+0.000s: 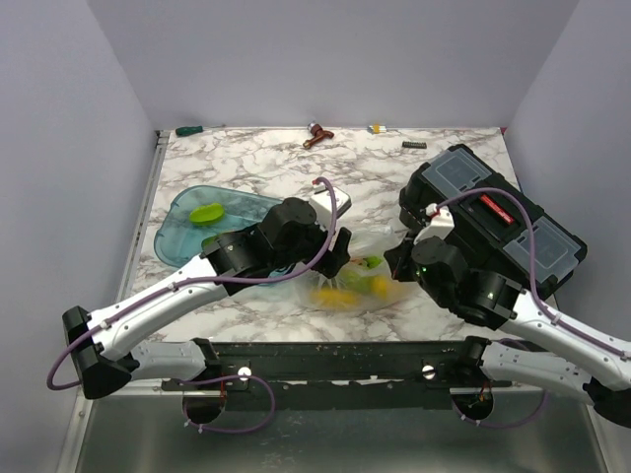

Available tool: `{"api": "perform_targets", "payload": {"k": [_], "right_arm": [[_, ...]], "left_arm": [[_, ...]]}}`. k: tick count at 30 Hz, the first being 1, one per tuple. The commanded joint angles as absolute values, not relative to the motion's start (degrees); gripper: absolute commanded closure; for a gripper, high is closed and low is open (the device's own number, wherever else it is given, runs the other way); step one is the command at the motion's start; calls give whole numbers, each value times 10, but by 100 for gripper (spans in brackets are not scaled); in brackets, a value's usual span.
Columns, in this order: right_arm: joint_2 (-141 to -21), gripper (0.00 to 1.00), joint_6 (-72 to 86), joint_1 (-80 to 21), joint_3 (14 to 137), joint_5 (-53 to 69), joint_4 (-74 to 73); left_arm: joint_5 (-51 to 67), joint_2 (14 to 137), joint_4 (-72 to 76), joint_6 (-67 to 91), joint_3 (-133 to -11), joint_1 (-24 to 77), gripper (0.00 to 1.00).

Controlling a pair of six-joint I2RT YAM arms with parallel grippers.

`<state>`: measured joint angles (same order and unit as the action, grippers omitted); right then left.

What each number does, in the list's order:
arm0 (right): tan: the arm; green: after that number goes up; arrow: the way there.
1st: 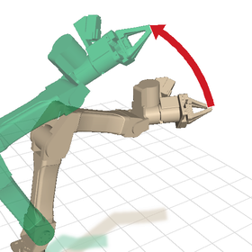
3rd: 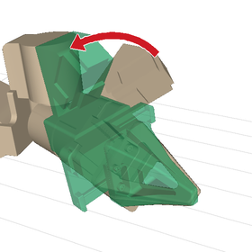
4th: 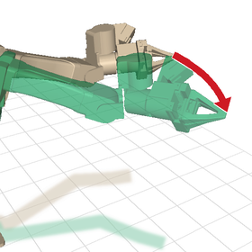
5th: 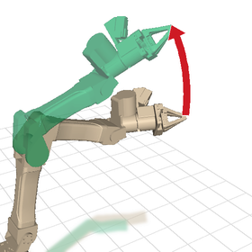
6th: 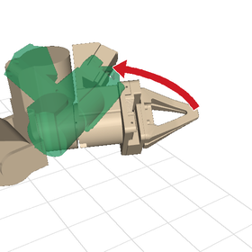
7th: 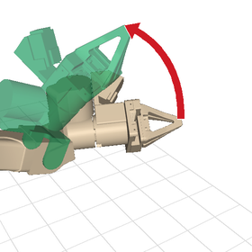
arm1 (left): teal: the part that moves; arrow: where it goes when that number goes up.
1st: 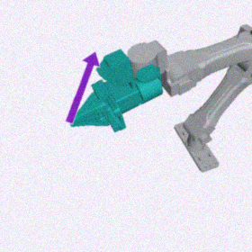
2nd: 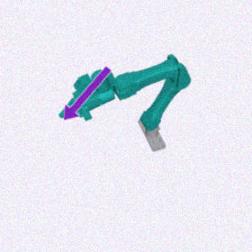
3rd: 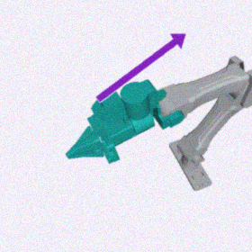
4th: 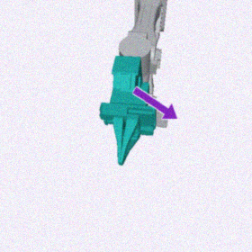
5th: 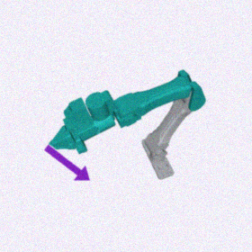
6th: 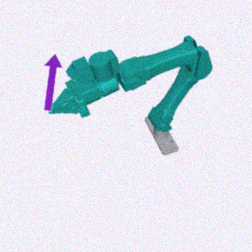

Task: Take the fake fruits out of the plastic bag
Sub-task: Untie the plastic bag at the center of the board.

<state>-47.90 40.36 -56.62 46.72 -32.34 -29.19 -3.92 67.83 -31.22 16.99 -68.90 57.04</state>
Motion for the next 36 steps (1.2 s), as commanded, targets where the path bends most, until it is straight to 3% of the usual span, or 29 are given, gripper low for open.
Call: {"api": "perform_targets", "payload": {"k": [1,14,17,22,26,33,36], "right_arm": [[-488,99,379,-565,495,-289,-280],[-493,99,316,-565,466,-252,-228],[-485,99,296,-566,441,-251,-201],[-458,99,296,-565,392,-248,-211],[-454,99,348,-565,439,-254,-291],[-462,99,346,-565,429,-196,-225],[-434,99,332,-566,389,-161,-160]], "left_arm": [[-42,670,-331,169,-714,582,31],[-76,814,-283,56,-857,590,24],[-10,836,-244,61,-858,571,24],[108,877,-286,138,-922,527,41],[209,899,-319,180,-949,520,44],[220,846,-194,195,-780,519,24],[174,873,-223,193,-783,516,24]]}}
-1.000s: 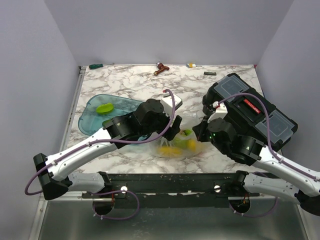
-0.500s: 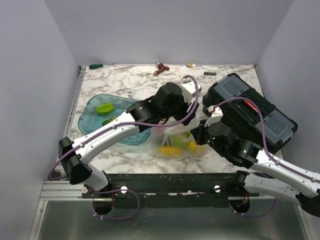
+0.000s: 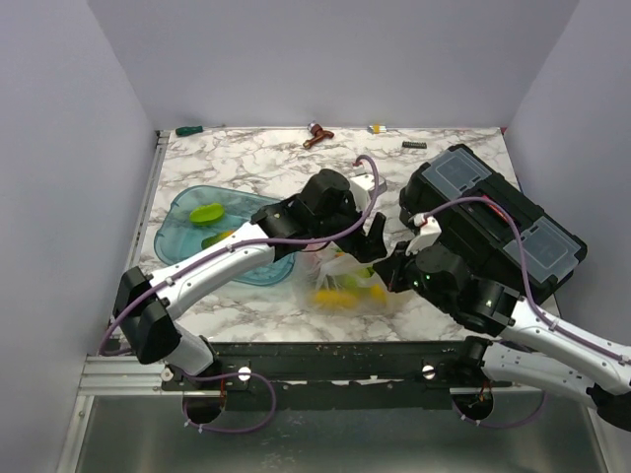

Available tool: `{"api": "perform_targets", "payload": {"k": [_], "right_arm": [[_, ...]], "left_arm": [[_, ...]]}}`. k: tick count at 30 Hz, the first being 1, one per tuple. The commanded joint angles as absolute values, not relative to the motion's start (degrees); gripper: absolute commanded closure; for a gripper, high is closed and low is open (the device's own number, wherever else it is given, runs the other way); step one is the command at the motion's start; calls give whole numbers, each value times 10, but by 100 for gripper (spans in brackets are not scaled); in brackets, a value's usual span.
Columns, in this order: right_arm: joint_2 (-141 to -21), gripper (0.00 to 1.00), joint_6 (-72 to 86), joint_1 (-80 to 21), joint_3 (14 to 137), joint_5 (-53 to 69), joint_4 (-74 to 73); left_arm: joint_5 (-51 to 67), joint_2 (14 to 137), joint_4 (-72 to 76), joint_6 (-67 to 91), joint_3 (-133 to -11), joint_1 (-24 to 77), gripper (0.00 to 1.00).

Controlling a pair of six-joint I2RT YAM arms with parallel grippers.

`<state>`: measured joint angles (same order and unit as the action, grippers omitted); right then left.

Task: Take the fake fruits out of the plastic bag
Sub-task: Untie the plastic bag at the center of the board.

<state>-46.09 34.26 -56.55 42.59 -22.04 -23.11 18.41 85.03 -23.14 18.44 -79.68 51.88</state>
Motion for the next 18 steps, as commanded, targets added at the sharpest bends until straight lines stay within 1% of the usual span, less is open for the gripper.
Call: {"api": "perform_targets", "payload": {"k": [1,2,4,7,9,11,14,16,18], "right_arm": [[-439,99,332,-565,395,-167,-161],[-450,99,331,-566,414,-179,-177],[-486,99,332,-566,456,-208,-226],[-511,99,323,-566,472,-206,-240],[-512,99,328,-566,462,-203,-227],[-516,99,336,-565,459,-199,-221],[-526,99,342,-565,463,-198,-223],[-538,99,359,-566,475,-230,-248],[-556,99,390,-565,493,-275,-287]], "left_arm": [[160,891,-259,190,-807,514,27],[139,903,-300,188,-832,514,34],[126,900,-309,179,-830,515,44],[118,858,-239,171,-781,501,48],[129,845,-225,192,-773,482,54],[163,840,-214,223,-769,465,76],[168,834,-212,243,-763,456,95],[175,823,-206,257,-752,444,99],[198,804,-180,274,-729,426,100]]}}
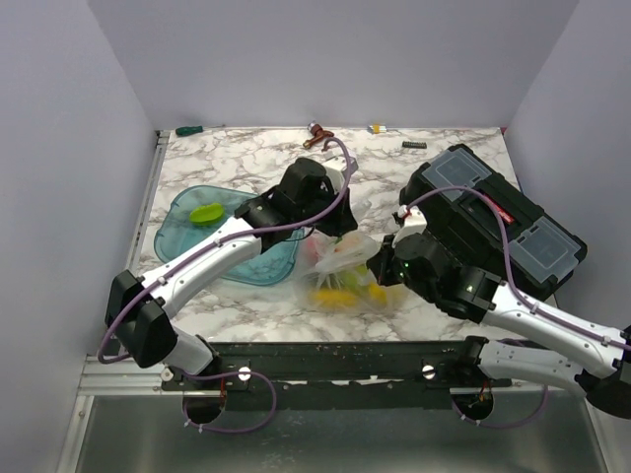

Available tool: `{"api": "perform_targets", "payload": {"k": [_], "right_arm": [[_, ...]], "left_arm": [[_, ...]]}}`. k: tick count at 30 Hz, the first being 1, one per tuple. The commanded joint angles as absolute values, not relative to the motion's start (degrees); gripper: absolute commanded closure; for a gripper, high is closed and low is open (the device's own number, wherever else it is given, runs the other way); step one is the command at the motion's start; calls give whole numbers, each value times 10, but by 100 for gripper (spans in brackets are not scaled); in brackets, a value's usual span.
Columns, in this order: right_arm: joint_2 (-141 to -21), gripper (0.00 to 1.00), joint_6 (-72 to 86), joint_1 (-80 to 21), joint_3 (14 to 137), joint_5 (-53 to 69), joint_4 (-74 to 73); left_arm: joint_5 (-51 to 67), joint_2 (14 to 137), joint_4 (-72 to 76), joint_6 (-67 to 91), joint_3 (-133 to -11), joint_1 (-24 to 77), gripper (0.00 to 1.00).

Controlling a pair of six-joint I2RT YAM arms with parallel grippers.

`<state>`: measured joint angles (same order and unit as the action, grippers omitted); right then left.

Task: Take the fake fruits out of the plastic bag
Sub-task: Untie the plastic bag at the center of the board, then adjust the plastic bag at the center of the board.

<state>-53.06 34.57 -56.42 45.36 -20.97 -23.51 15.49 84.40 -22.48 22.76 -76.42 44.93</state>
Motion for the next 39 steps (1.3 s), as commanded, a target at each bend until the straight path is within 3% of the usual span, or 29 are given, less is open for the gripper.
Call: {"api": "perform_targets", "payload": {"k": [1,6,7,8,13,14,16,20,25,31,39], "right_arm": [[-570,99,401,-565,506,-294,-314],[-624,98,449,-560,580,-395,-439],[-626,94,442,-559,589,-401,-446],[-624,88,427,-559,594,-402,-448],[-612,34,296,-559,629,-321,-442],[-608,27,264,-560,635,-299,-433],[-598,15,215,-559,648,-266,-417],[-577,4,124,-559,669,-186,-361],[-604,2,15,-560,667,-60,-300],[-599,2,-60,-575,622,-30,-213],[-653,1,-113,-578,665,120,-271]], "left_arm": [[207,796,-173,278,-717,418,100],[250,761,-178,276,-694,389,100],[254,756,-180,274,-691,387,100],[256,752,-182,274,-687,387,100],[275,736,-175,288,-671,384,100],[277,733,-171,293,-667,382,100],[281,729,-162,303,-660,380,100],[294,723,-146,318,-649,374,100],[327,732,-127,349,-645,359,100],[352,748,-122,365,-644,344,100],[391,775,-126,368,-659,324,100]]}}
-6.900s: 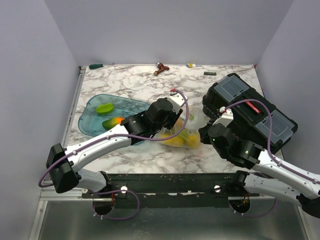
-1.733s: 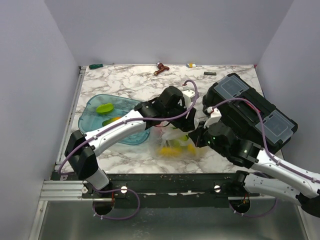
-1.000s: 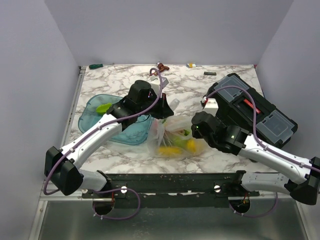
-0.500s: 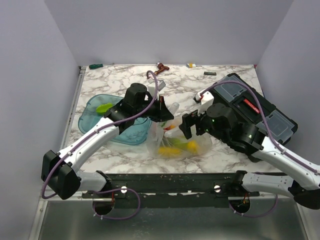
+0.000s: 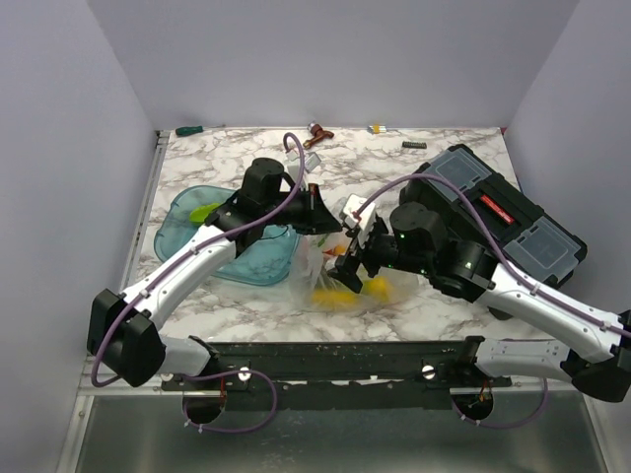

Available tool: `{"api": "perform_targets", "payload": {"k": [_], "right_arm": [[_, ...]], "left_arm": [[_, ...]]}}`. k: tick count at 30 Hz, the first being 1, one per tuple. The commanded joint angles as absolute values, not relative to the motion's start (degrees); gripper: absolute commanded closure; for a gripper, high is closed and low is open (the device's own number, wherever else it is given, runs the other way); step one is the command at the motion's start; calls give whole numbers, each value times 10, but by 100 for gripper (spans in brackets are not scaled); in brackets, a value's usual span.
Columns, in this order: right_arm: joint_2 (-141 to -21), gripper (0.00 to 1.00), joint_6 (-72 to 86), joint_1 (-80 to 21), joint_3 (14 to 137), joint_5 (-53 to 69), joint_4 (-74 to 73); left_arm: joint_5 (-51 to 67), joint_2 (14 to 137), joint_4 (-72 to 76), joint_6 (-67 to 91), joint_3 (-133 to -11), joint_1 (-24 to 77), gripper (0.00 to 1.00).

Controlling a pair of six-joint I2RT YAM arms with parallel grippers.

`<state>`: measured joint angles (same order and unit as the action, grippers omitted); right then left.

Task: Take the fake fruits out of the plastic bag
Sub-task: Adjust the plastic bag at the center of the board.

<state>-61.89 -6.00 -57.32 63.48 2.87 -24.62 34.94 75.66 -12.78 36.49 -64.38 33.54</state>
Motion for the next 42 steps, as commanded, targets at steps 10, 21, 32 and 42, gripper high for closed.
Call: {"api": "perform_targets", "payload": {"k": [10,21,32,42], "right_arm": [[-665,4,-163,-599,616,-67,-215],[-633,90,49,-601,620,-257,-162],[-654,99,182,-475,700,-297,-292],[-698,99,165,-328,863,-227,-378]], "left_arm": [[416,797,-123,375,-669,319,100],[373,745,-102,360,-638,318,100],[294,611,-3,370,-549,319,100],[260,618,-57,341,-685,314,100]]}}
